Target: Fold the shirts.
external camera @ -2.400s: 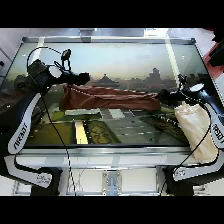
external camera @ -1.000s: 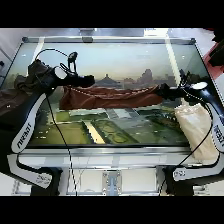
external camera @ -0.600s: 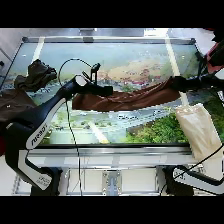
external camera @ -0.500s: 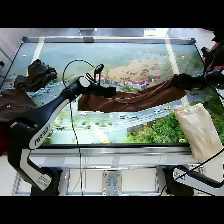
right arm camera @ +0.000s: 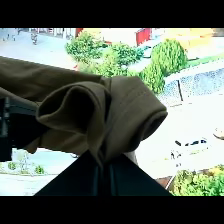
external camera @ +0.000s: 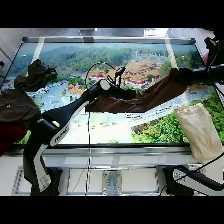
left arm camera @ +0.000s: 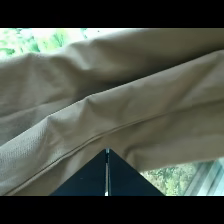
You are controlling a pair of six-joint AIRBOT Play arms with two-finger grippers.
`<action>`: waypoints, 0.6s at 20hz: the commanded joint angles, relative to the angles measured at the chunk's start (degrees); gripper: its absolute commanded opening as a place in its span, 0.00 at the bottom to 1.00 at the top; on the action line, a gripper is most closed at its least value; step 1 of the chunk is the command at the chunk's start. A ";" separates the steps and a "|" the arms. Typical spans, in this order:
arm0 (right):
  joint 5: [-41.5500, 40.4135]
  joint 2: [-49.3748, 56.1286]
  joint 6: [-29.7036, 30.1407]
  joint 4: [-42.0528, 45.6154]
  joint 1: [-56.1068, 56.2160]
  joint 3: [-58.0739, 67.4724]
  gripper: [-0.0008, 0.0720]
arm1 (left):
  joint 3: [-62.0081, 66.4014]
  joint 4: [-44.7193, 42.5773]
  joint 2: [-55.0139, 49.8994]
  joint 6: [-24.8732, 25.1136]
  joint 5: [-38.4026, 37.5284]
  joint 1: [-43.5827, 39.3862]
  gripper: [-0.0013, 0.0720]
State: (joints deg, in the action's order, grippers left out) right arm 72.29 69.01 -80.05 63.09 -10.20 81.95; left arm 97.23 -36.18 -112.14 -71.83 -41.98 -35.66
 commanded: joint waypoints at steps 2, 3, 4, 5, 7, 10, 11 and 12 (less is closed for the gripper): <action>-4.68 0.79 0.24 -1.68 5.75 0.11 0.05 | 1.99 0.17 -3.54 -2.27 -0.66 -0.87 0.03; -5.40 1.29 0.24 -2.25 6.80 0.13 0.05 | 1.99 0.15 -4.20 -2.62 -1.07 -0.85 0.03; -6.16 1.97 0.26 -3.28 7.80 0.11 0.05 | 1.99 0.13 -4.85 -2.97 -1.36 -0.85 0.03; -6.84 2.60 0.26 -4.31 8.57 0.13 0.05 | 1.99 0.13 -5.42 -3.39 -1.57 -0.85 0.03; -8.57 3.67 0.31 -5.27 10.05 0.13 0.05 | 1.99 -0.35 -6.08 -3.43 -1.40 -0.85 0.03; -10.36 3.96 0.28 -5.51 11.87 0.13 0.05 | 2.01 -2.82 -7.23 -6.23 -1.27 -0.85 0.03; -10.34 3.96 0.28 -5.86 12.13 0.13 0.05 | 2.01 -2.82 -7.56 -6.47 -1.42 -0.85 0.03; -10.29 3.96 0.26 -6.75 12.37 0.13 0.05 | 2.08 -2.69 -7.58 -6.64 -1.60 -0.72 0.03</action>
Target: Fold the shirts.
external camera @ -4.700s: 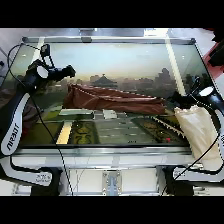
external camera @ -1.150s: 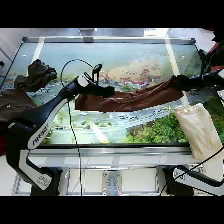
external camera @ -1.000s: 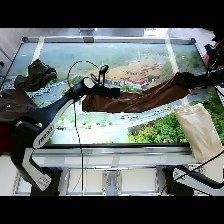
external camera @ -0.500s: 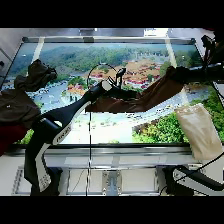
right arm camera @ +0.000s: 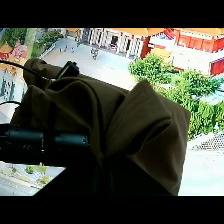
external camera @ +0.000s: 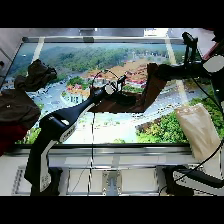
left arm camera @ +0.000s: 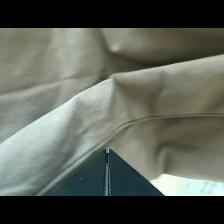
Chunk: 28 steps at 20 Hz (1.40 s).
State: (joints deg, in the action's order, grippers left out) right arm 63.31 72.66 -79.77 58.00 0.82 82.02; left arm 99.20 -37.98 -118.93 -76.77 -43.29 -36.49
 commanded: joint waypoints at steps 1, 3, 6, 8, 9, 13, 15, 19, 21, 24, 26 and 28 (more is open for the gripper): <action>-1.29 0.31 0.00 -2.99 1.44 0.07 0.05 | 1.16 -0.37 -0.74 -1.70 -2.08 0.63 0.04; -1.42 0.35 0.02 -5.62 2.08 0.17 0.05 | 5.51 0.46 -0.22 -0.63 -7.98 3.21 0.04; -3.28 0.61 -0.02 -6.47 5.31 0.17 0.05 | 13.97 -3.69 2.84 1.38 -17.00 11.47 0.04; -6.82 1.46 -0.24 -7.04 9.07 0.17 0.05 | 17.35 -6.54 6.36 1.40 -21.46 18.75 0.04; -9.14 2.36 -0.66 -7.50 11.10 0.17 0.05 | 17.51 -6.84 8.66 1.40 -22.58 22.62 0.04; -20.35 9.99 -1.66 -11.52 20.17 0.17 0.05 | 17.51 -7.06 14.80 1.84 -27.21 34.93 0.04; -25.68 15.26 -1.66 -14.36 24.20 0.17 0.05 | 17.51 -7.04 15.96 2.56 -30.08 38.80 0.04; -36.48 23.98 -1.62 -22.03 29.35 0.17 0.72 | 17.46 -6.99 16.15 5.07 -34.36 41.33 0.04; -35.10 23.96 -1.42 -20.13 28.68 0.17 0.77 | 17.46 -6.97 16.15 5.75 -35.15 41.40 0.04; -27.50 20.17 -2.51 -12.57 21.05 0.17 0.74 | 17.44 -7.02 16.15 6.36 -36.63 41.40 0.04; -18.71 16.92 -9.20 -3.15 12.96 0.17 0.74 | 17.44 -7.02 16.15 6.36 -36.74 41.46 0.04; -7.28 15.78 -15.39 3.52 5.64 0.11 0.75 | 17.44 -6.99 16.13 6.36 -36.22 41.44 0.04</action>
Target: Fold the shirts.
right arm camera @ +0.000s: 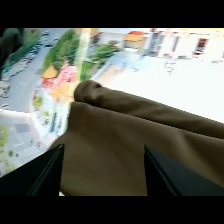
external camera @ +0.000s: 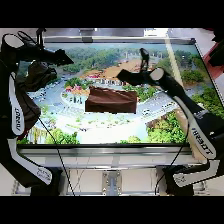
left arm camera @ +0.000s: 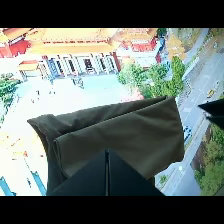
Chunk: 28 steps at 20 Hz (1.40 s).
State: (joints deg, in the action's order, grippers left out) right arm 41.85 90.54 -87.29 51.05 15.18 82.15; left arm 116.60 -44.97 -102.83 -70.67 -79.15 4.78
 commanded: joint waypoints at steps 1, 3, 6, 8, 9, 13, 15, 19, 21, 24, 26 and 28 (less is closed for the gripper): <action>19.12 -1.90 -7.63 10.71 -11.10 -0.74 0.75 | 0.04 0.26 0.02 0.22 0.46 0.17 0.04; 21.99 -1.77 -6.99 9.77 -13.97 -5.27 0.80 | 0.04 1.40 0.02 0.22 2.10 0.17 0.04; 19.87 -0.26 -1.18 5.16 -14.29 -11.93 0.86 | 0.07 2.08 0.02 0.20 2.64 0.17 0.04; 17.97 2.23 4.37 -2.16 -14.05 -14.56 0.93 | 0.07 2.08 0.02 0.20 3.02 0.17 0.04; 17.73 4.20 6.99 -5.51 -13.97 -14.84 0.93 | 0.07 2.10 0.04 0.22 3.13 0.17 0.04; 12.11 10.97 17.33 -20.74 -12.39 -14.82 0.93 | 0.07 2.10 0.02 0.20 3.21 0.17 0.04; 8.11 12.13 22.40 -27.54 -11.15 -14.82 0.93 | 0.07 2.08 0.02 0.22 3.21 0.20 0.04; 4.48 12.20 25.86 -32.15 -10.43 -12.90 0.76 | 0.07 2.10 0.04 0.20 3.21 0.20 0.04; 4.39 12.20 27.12 -32.26 -10.45 -10.97 0.30 | 0.07 2.10 0.04 0.20 2.97 0.20 0.04; 4.81 12.17 27.80 -32.20 -10.54 -8.04 0.05 | 0.07 2.10 0.04 0.20 2.21 0.20 0.04; 6.67 11.82 27.56 -31.61 -11.23 -5.97 0.05 | 0.07 2.10 0.04 0.20 1.46 0.20 0.04; 6.99 9.46 23.89 -26.67 -13.44 -4.39 0.05 | 0.07 2.10 0.04 0.20 1.18 0.20 0.04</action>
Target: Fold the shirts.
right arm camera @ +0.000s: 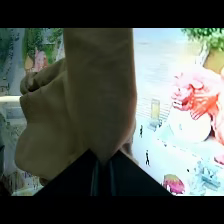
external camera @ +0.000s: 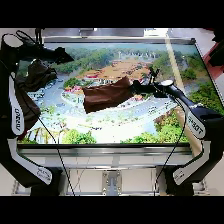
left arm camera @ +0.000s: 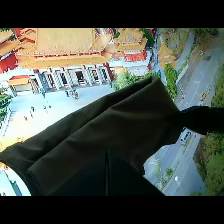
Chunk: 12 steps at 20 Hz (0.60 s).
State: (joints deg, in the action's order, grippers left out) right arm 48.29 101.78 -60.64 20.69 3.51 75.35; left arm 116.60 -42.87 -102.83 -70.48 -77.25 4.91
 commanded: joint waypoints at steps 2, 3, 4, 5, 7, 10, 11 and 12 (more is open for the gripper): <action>1.11 -6.91 -8.44 12.00 -5.90 2.84 0.05 | 0.07 0.00 0.04 0.02 -0.74 0.07 0.04; 1.84 -10.27 -11.61 17.07 -8.48 2.84 0.05 | 0.07 0.00 0.04 0.02 -0.70 0.07 0.04; 2.95 -14.45 -15.50 23.04 -11.65 2.84 0.05 | 0.07 0.00 0.04 0.02 -0.61 0.07 0.04; 4.37 -18.62 -19.34 28.46 -15.02 2.84 0.05 | 0.07 0.04 0.04 0.00 -0.61 0.07 0.04; 9.40 -27.80 -23.23 35.91 -23.82 2.84 0.05 | 0.07 0.07 0.04 0.00 -0.59 0.07 0.04; 19.56 -39.36 -23.96 40.11 -37.99 2.82 0.05 | 0.07 1.90 0.04 0.02 -0.59 0.07 0.04; 23.21 -42.49 -23.93 42.95 -42.27 2.82 0.05 | 0.07 3.06 0.04 0.02 -0.55 0.07 0.04; 27.85 -45.13 -23.82 47.30 -46.23 2.80 0.05 | 0.07 4.11 0.04 0.02 -0.55 0.07 0.04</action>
State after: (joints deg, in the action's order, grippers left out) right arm 64.60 65.63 -82.30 57.65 -31.53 78.13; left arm 116.60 -41.23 -102.83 -70.48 -77.87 4.91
